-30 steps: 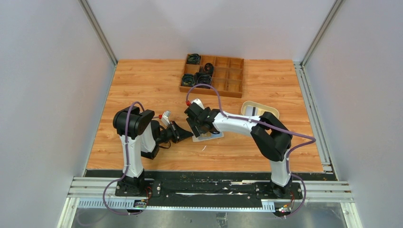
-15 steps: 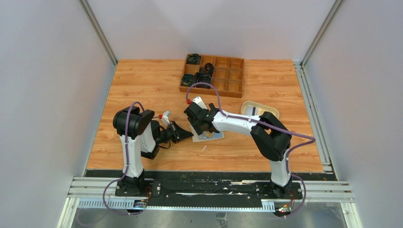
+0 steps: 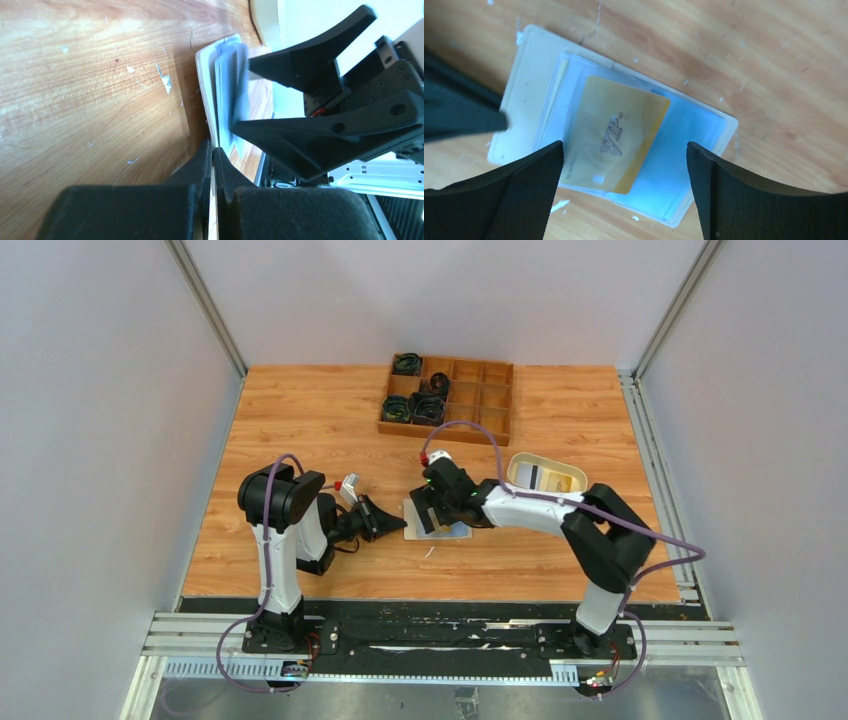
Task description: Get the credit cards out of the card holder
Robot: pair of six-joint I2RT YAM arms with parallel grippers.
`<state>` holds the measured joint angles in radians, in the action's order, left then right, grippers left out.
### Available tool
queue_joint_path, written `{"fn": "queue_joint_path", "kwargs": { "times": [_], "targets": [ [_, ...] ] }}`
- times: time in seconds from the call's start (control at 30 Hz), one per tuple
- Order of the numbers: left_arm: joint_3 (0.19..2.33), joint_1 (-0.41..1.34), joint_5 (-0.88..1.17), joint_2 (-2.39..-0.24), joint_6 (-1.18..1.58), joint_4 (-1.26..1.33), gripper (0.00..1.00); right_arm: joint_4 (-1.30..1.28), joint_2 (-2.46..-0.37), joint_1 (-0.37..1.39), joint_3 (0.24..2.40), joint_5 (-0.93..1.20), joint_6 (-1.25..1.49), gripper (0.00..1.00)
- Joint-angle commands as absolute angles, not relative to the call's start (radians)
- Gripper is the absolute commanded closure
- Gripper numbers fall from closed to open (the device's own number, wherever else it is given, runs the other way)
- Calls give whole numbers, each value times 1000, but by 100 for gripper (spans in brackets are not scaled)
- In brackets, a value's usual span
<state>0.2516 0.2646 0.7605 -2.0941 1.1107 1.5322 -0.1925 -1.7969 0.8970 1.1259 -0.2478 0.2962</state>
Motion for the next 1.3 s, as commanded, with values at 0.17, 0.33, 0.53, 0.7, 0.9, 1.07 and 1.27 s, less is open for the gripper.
{"fn": "queue_joint_path", "kwargs": {
  "times": [0.17, 0.33, 0.53, 0.7, 0.9, 1.07, 1.27],
  "targets": [
    [200, 258, 731, -2187, 1006, 1555, 100, 161, -1608, 726, 881, 262, 438, 6],
    [197, 258, 730, -2183, 1005, 1555, 100, 258, -1625, 667, 823, 370, 524, 6],
    [194, 258, 730, -2178, 1005, 1555, 100, 314, -1660, 645, 795, 418, 580, 6],
    [195, 258, 730, -2175, 1008, 1555, 100, 380, -1688, 621, 768, 476, 641, 6],
    [198, 258, 731, -2174, 1010, 1555, 100, 414, -1696, 611, 723, 492, 721, 9],
    [198, 258, 733, -2173, 1011, 1555, 100, 533, -1721, 607, 667, 548, 808, 21],
    [195, 258, 733, -2171, 1011, 1555, 100, 576, -1712, 607, 638, 554, 840, 37]
  ]
}}
